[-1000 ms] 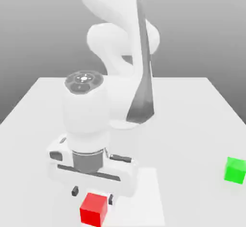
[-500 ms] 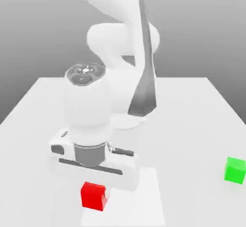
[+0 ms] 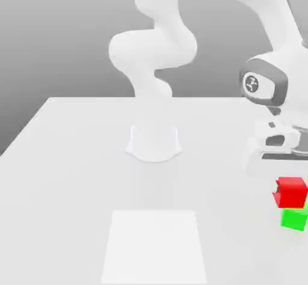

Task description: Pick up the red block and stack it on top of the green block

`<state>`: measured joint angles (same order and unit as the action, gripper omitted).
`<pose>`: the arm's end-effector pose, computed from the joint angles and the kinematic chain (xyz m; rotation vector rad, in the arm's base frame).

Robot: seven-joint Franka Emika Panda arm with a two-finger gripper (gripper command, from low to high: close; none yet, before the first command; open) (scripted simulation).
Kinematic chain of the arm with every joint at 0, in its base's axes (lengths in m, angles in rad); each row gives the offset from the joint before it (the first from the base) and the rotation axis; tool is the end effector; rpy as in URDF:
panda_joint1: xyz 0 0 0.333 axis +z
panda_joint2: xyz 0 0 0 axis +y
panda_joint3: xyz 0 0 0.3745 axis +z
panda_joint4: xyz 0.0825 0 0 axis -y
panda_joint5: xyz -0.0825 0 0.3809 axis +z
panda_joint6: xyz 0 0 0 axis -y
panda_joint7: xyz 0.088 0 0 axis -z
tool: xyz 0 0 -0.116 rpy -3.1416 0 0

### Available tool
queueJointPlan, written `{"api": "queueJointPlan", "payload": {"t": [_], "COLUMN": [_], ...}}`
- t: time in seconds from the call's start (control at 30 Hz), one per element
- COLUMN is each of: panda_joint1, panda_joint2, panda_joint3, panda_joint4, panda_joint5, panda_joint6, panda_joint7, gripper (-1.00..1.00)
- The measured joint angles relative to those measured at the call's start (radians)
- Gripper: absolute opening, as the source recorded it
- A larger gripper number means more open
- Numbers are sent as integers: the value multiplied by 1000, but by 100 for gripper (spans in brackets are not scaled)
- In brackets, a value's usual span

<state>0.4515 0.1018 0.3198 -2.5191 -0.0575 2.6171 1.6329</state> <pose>0.3351 0.3280 0.2939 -2.8825 1.2416 0.0034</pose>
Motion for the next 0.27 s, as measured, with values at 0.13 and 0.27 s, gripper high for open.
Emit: {"api": "queueJointPlan", "payload": {"t": [0.13, 0.27], "panda_joint1": [44, 57], "panda_joint2": [112, 146], "panda_joint3": [-40, -56], "panda_joint4": [6, 7], "panda_joint5": [-86, -111], "panda_joint6": [102, 132], "panda_joint7": [87, 105], "gripper": [-100, 100]}}
